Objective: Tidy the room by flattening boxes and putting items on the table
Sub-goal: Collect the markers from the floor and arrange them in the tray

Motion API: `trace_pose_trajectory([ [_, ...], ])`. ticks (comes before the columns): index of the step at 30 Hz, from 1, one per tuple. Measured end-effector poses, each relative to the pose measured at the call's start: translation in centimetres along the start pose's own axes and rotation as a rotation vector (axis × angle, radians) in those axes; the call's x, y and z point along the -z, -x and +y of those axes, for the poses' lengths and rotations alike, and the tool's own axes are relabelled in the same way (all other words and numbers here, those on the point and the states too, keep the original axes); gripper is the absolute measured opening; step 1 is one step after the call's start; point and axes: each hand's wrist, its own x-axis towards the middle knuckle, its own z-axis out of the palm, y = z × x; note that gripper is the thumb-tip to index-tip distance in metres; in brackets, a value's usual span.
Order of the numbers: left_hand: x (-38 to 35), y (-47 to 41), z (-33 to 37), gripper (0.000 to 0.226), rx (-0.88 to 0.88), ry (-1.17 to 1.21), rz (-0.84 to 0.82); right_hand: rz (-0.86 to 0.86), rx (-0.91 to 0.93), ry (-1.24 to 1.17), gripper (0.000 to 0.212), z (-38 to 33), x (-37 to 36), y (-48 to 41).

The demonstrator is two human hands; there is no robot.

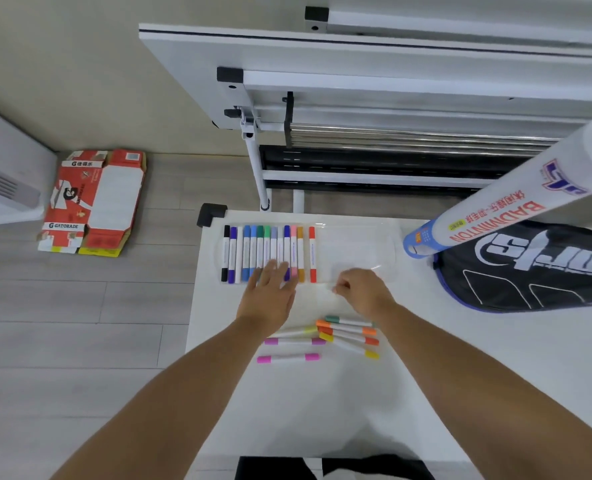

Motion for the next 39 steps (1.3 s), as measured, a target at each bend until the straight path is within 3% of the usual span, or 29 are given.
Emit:
trace_pose_trajectory([
  [3, -1.1, 1.9, 0.9, 0.045, -0.14, -0.043, 0.005, -0.083, 0.031, 0.193, 0.013, 3.0, -1.2, 3.5],
  [8, -2.0, 2.6, 1.8, 0.04, -0.227, -0.065, 0.084, -0.06, 0.044, 0.343, 0.022, 5.5, -3.2, 5.8],
  [12, -1.7, 2.2, 1.8, 0.038, -0.215, -0.075, 0.089, -0.009, -0.048, 0.241, 0.02, 5.3, -3.4, 5.4],
  [23, -1.1, 1.6, 1.8, 0.034, -0.208, -0.044, 0.098, 0.125, -0.086, 0.179, 0.013, 5.7, -3.0, 4.6],
  [27, -1.3, 1.5, 1.7, 0.034, -0.187, -0.021, 0.106, 0.062, -0.092, 0.127, 0.023, 5.3, -3.6, 4.7],
  [31, -1.2, 1.2, 1.3, 0.032, -0.183, -0.021, 0.127, 0.022, -0.129, 0.059, 0.01, 4.8, -3.6, 4.3],
  [39, 1.2, 0.2, -0.2, 0.034, -0.119, -0.013, 0.151, 0.119, -0.085, -0.26, 0.02, 2.0, 0.0, 3.3],
])
